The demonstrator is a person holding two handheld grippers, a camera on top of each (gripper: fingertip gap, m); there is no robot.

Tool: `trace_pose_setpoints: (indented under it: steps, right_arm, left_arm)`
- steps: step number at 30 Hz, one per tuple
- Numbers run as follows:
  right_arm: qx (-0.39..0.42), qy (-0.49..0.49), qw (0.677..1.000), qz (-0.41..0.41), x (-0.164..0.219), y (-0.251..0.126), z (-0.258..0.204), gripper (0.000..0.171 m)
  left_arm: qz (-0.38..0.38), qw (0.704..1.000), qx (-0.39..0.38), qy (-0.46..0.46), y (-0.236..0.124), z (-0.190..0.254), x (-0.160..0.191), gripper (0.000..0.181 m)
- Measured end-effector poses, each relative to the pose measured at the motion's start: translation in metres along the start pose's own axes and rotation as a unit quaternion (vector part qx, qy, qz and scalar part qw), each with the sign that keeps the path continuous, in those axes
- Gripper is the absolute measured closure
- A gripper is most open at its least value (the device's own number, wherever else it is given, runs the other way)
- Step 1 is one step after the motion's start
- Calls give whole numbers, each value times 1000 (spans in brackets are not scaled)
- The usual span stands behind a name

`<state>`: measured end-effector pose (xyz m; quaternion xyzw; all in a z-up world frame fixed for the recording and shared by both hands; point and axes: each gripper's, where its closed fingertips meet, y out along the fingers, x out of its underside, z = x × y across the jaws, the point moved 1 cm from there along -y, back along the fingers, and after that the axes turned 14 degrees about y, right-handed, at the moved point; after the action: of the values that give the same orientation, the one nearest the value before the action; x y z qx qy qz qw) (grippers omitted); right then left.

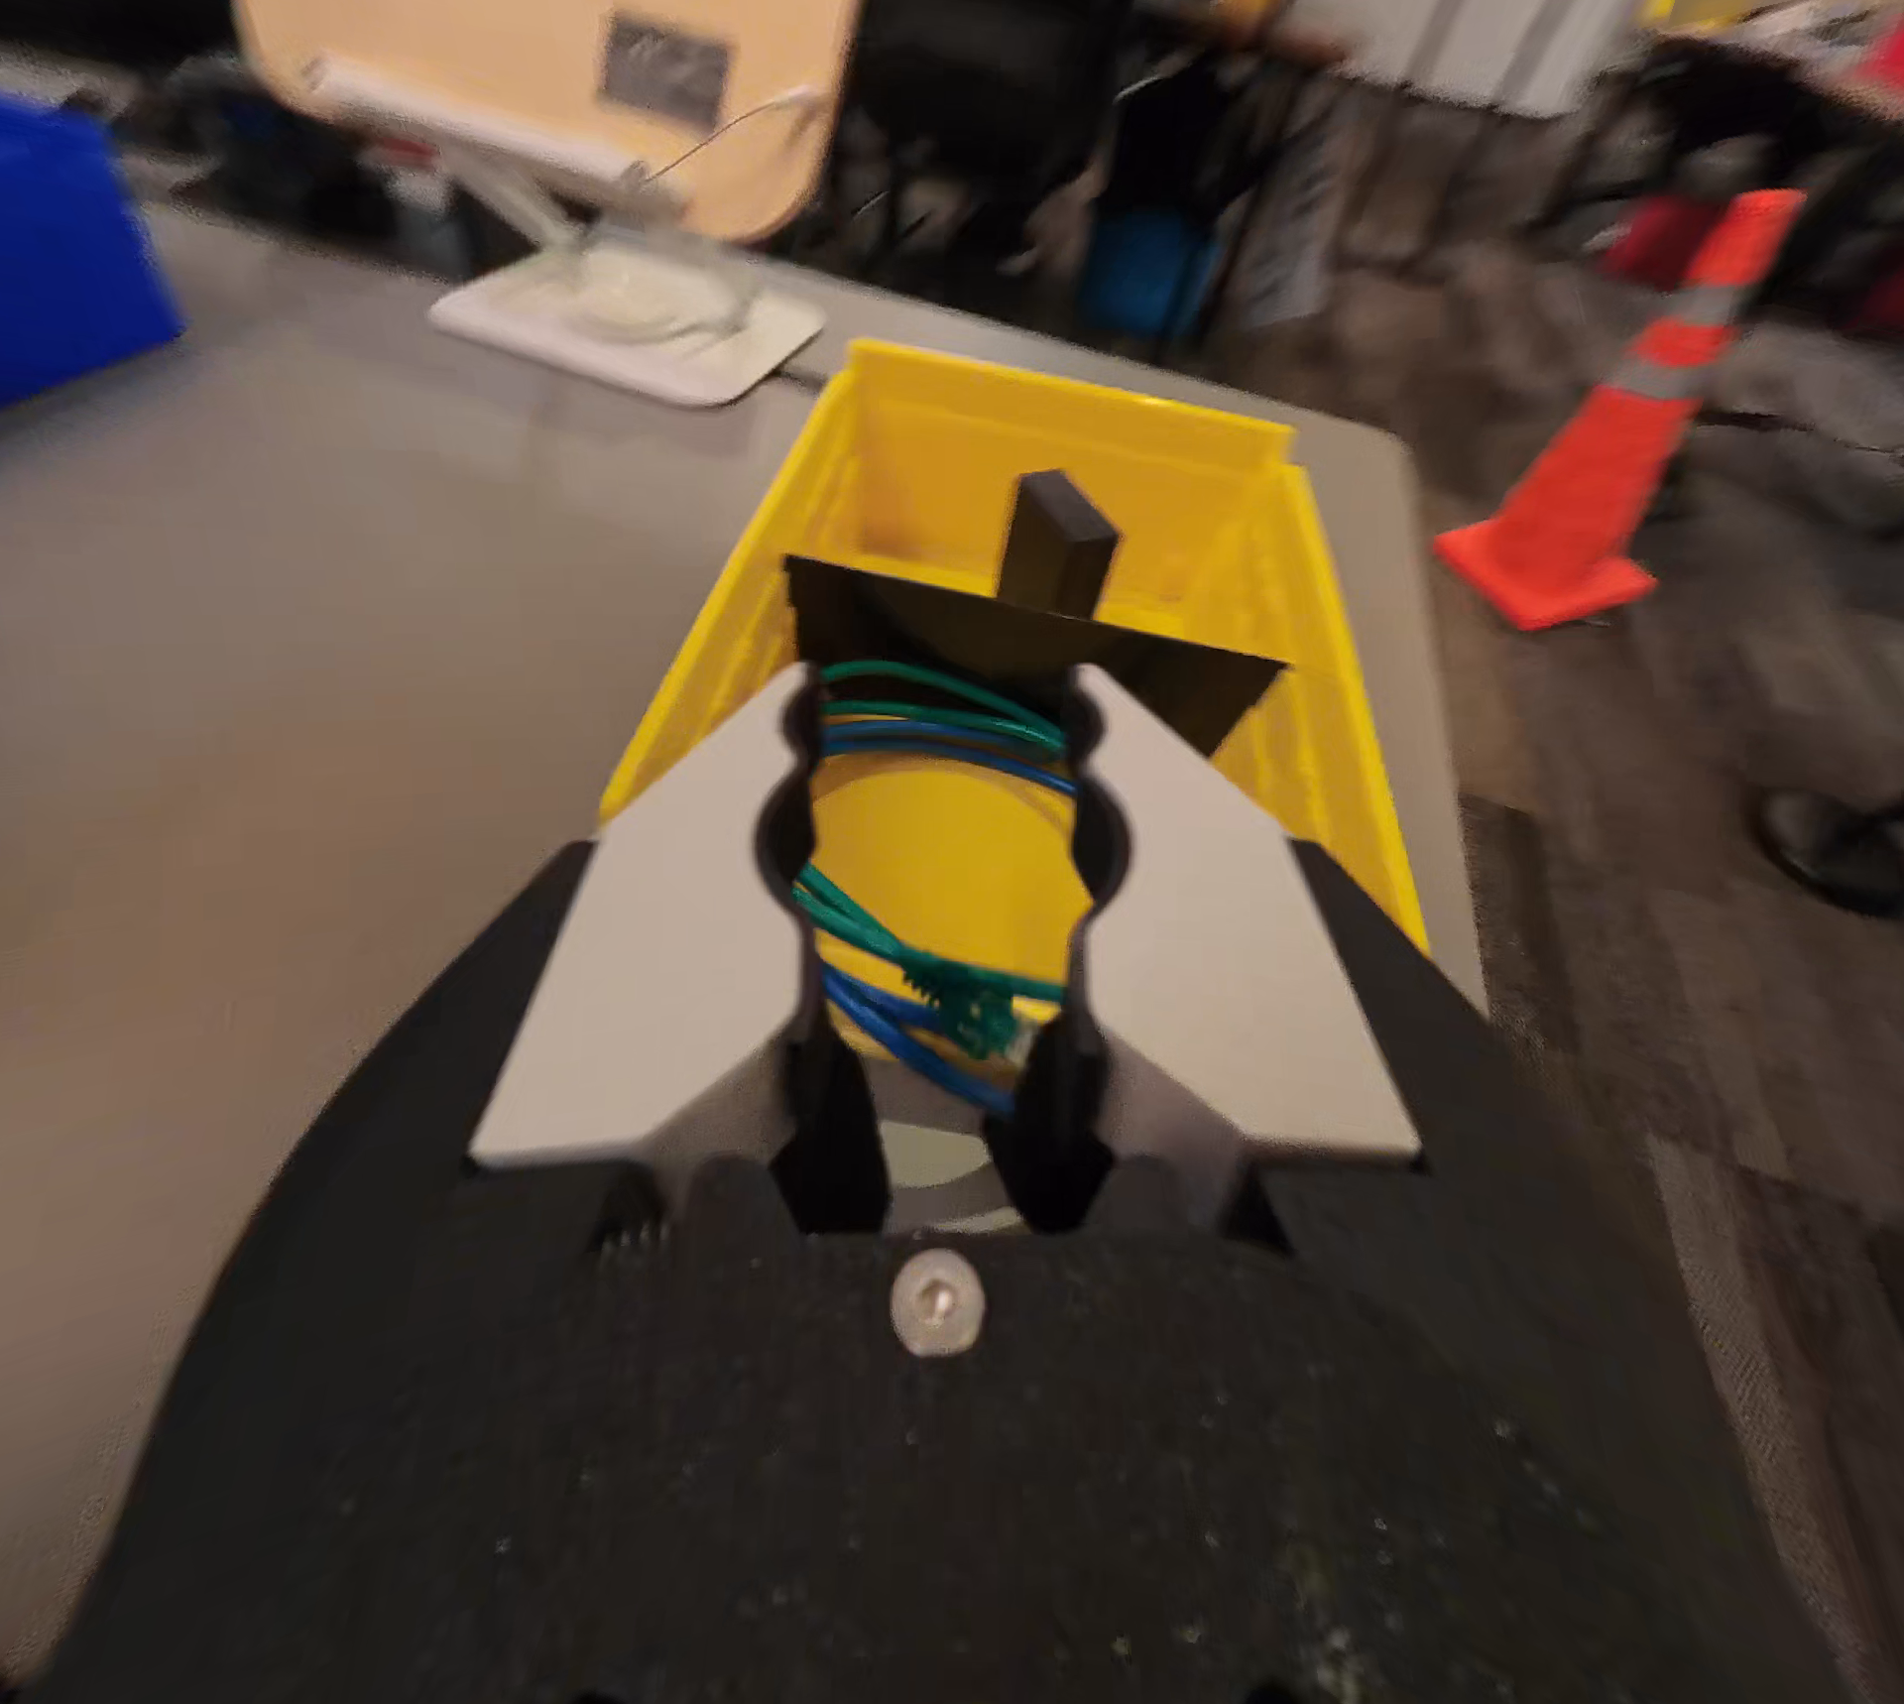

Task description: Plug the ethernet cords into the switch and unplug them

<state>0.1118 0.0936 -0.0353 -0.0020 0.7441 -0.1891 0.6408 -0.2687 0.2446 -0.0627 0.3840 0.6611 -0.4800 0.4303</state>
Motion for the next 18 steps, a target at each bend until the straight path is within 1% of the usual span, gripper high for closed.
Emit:
trace_pose_setpoints:
  steps: [1, 3, 4, 6, 7, 8, 9, 10, 11, 13, 14, 16, 18]
  right_arm:
    - [15, 16, 999, 29, 6, -7, 1, 138]
    - [16, 35, 998, 42, 29, -15, -5, 137]
    - [14, 46, 998, 36, 44, -16, -9, 136]
    - [-21, 89, 995, 35, 62, -19, -26, 124]
    - [-28, 108, 993, 44, 66, -22, -31, 124]
    - [-26, 111, 992, 52, 70, -23, -33, 124]
    - [-19, 105, 993, 53, 75, -23, -32, 123]
    - [-9, 98, 994, 48, 80, -22, -30, 122]
    - [-5, 95, 994, 45, 83, -22, -27, 122]
    - [-14, 113, 992, 46, 85, -21, -23, 122]
    - [-18, 127, 991, 46, 86, -21, -20, 122]
    - [2, 141, 989, 36, 91, -19, -7, 122]
    - [18, 141, 989, 31, 94, -18, 1, 122]
  left_arm:
    - [-3, 999, -37, 10, -13, -9, 0, 138]
    - [-8, 995, -96, 21, -41, -23, 1, 125]
    - [-15, 992, -120, 21, -55, -29, 5, 123]
    - [-44, 981, -187, 8, -83, -49, 24, 120]
    - [-69, 967, -244, 13, -102, -65, 39, 126]
    - [-90, 943, -320, 32, -126, -82, 52, 132]
    - [-101, 919, -377, 46, -148, -93, 63, 137]
    - [-117, 909, -399, 34, -161, -100, 79, 143]
    - [-131, 909, -396, -1, -165, -103, 96, 149]
    - [-127, 920, -362, -81, -162, -99, 120, 132]
    - [-114, 927, -342, -104, -158, -94, 126, 133]
    - [-93, 941, -300, -123, -147, -83, 130, 139]
    - [-80, 957, -257, -110, -138, -72, 119, 150]
